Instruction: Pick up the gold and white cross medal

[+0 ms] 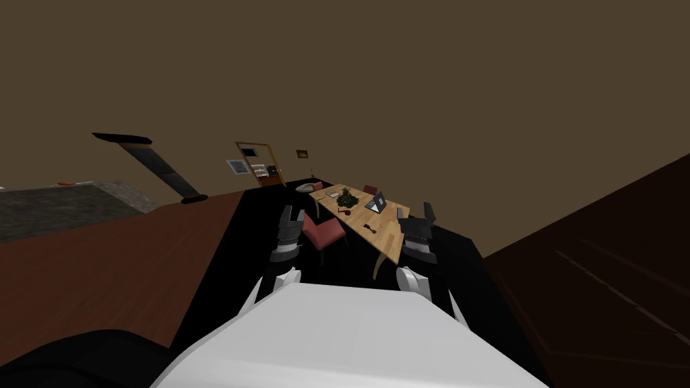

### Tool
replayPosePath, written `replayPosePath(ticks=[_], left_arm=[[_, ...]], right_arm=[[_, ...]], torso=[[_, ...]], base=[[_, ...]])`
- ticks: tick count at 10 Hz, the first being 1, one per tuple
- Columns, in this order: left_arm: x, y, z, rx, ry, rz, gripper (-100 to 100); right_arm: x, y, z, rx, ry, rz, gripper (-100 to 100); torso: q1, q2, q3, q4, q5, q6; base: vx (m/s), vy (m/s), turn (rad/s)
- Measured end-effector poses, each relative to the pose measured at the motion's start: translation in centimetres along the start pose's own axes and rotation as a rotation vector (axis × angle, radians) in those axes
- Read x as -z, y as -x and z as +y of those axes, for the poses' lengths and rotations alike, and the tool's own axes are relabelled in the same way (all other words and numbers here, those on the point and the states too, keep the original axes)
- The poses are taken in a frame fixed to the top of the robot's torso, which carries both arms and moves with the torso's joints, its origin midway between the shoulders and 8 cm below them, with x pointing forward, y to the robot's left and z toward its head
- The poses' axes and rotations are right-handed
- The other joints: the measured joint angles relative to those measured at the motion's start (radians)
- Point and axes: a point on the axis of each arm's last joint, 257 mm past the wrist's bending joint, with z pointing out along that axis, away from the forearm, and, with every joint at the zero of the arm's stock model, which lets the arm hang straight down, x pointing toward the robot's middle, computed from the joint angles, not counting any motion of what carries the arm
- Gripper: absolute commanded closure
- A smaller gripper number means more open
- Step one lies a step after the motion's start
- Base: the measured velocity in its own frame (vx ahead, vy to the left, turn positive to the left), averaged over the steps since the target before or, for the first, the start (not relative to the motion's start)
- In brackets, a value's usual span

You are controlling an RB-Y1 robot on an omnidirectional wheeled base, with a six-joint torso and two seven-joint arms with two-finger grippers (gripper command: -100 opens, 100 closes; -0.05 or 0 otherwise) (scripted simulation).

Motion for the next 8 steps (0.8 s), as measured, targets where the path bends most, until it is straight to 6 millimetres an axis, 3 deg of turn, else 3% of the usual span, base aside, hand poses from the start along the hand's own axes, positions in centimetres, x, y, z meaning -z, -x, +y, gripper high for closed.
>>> replayPosePath(ticks=[8], left_arm=[[0.0, 0.0, 0.0, 0.000, 0.000, 0.000, 0]], right_arm=[[-0.7, -2.4, -2.7, 0.167, -0.051, 0.236, -100]], torso=[[0.000, -0.003, -0.002, -0.001, 0.000, 0.000]], base=[[0.025, 0.005, 0.089]])
